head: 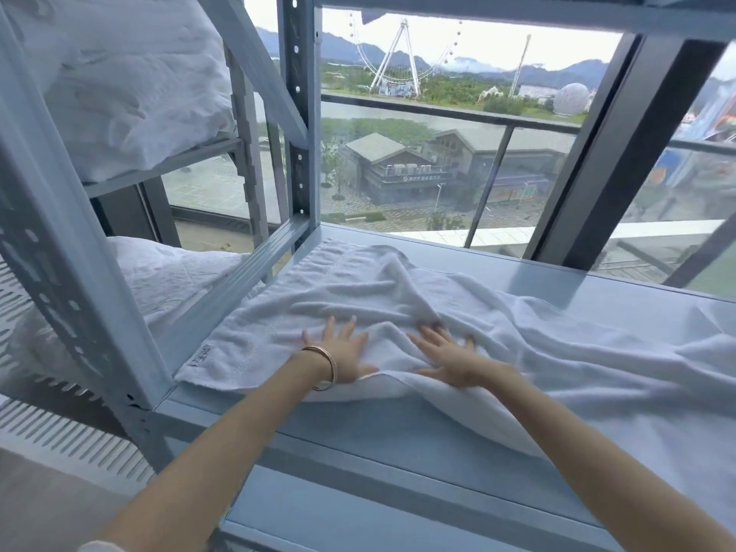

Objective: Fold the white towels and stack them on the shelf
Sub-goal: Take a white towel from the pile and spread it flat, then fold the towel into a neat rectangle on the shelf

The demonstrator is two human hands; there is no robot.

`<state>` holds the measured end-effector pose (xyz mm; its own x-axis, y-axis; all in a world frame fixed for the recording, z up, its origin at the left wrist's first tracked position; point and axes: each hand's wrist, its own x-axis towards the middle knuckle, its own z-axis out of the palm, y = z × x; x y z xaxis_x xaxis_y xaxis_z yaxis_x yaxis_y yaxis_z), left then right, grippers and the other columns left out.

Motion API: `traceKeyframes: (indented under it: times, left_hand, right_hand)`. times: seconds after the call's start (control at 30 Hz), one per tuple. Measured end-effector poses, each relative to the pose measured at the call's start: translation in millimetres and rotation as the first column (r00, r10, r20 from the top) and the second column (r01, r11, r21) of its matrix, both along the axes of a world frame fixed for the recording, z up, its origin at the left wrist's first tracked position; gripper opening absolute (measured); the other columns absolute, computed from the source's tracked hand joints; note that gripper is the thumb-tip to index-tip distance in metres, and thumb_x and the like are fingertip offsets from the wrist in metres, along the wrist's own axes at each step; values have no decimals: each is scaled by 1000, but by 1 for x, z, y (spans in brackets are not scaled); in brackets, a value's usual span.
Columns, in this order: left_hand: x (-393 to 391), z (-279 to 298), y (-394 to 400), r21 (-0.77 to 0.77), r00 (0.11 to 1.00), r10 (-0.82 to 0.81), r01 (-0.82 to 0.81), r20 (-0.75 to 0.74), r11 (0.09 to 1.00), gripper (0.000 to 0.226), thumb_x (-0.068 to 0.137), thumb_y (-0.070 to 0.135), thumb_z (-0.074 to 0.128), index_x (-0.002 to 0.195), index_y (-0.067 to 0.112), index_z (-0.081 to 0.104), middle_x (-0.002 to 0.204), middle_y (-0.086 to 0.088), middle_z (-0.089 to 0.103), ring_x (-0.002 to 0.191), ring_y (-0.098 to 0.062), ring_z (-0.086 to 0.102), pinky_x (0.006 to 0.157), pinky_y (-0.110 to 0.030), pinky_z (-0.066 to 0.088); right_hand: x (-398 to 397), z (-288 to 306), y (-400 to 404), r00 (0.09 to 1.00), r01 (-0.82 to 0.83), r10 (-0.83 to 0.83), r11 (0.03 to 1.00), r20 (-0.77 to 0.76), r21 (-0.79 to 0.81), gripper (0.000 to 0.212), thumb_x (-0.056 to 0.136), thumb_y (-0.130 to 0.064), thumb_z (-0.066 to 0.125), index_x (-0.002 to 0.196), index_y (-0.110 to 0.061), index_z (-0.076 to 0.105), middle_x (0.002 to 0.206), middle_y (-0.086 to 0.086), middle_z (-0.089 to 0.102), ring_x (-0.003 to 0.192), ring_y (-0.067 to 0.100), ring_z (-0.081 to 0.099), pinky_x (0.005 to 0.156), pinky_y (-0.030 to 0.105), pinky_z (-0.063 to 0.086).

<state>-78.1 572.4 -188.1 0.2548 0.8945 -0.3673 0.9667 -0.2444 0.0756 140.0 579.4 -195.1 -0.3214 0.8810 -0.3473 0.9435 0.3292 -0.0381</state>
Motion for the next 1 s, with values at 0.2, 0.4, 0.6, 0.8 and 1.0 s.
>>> traceKeyframes:
  times: [0.2,0.4,0.6,0.8,1.0]
  left_hand:
    - [34,-16,-27,-89,950,-313,314,25,945,92,78,70,49,144,44,-10,152,18,-24,140,-24,-25,100,-74,-6]
    - [19,6,-6,-239,962,-268,249,-48,939,113,62,71,67,140,52,-13,150,17,-29,139,-25,-27,106,-70,-2]
    - [100,18,-24,78,943,-331,328,28,941,75,88,61,42,149,29,10,157,8,-9,144,-27,-12,105,-71,5]
    - [133,-13,-28,-56,914,-401,404,58,913,93,73,76,48,144,47,-5,154,18,-19,142,-26,-20,100,-76,-2]
    - [166,24,-26,-131,862,-451,432,-230,892,90,72,67,61,146,35,21,158,1,3,142,-39,8,104,-72,12]
  right_hand:
    - [35,1,-50,979,199,-198,979,-39,38,75,86,-61,46,147,-33,12,157,-2,-1,143,32,1,109,64,14]
    - [99,-4,-81,937,341,-346,934,-36,-109,95,73,-74,53,144,-49,-5,153,-16,-21,142,25,-21,101,73,0]
    - [101,6,-59,937,329,-333,943,-106,-51,104,62,-85,47,147,-40,6,157,-9,-12,143,29,-12,104,70,-1]
    - [133,-1,-121,876,483,-482,876,-31,25,71,87,-65,40,147,-38,12,157,-1,2,143,30,7,108,62,14]
    - [152,-6,-146,904,412,-404,910,-140,38,65,91,-57,40,147,-36,15,158,-6,-2,145,26,0,113,55,8]
